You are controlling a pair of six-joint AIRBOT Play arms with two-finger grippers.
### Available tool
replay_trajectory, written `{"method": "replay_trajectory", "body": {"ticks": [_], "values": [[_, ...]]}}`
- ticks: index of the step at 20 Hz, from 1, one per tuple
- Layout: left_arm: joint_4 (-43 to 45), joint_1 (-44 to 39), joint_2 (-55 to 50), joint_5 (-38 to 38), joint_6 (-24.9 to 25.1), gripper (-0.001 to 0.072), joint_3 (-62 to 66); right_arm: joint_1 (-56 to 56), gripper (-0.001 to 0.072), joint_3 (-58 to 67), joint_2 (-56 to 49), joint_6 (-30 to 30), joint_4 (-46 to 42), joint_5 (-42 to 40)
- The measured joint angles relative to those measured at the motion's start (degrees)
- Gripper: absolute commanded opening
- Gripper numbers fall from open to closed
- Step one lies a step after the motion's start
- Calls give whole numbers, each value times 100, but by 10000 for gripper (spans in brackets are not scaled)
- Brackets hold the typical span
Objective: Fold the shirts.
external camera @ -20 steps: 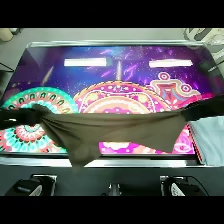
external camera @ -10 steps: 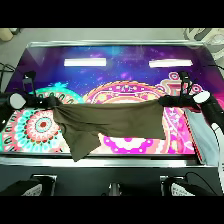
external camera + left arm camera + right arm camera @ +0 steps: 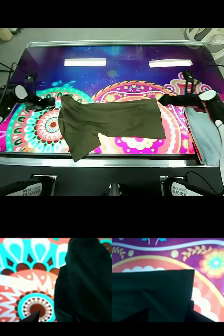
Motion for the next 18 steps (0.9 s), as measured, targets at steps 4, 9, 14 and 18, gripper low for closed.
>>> {"method": "replay_trajectory", "body": {"ticks": [4, 9, 14, 18], "values": [[-647, 422, 52, -767, 686, 476, -658, -492, 553, -22, 7, -162, -743, 1276], [-1565, 564, 37, -562, 1154, 474, -1600, -647, 554, -205, 4, -282, -1172, 2044], [-1915, 422, 0, -227, 1279, 433, -1875, -678, 613, -267, -44, -280, -1283, 2258], [-1991, 219, -50, 92, 1202, 24, -1928, -688, 638, -291, -240, -254, -1318, 2391]]}}
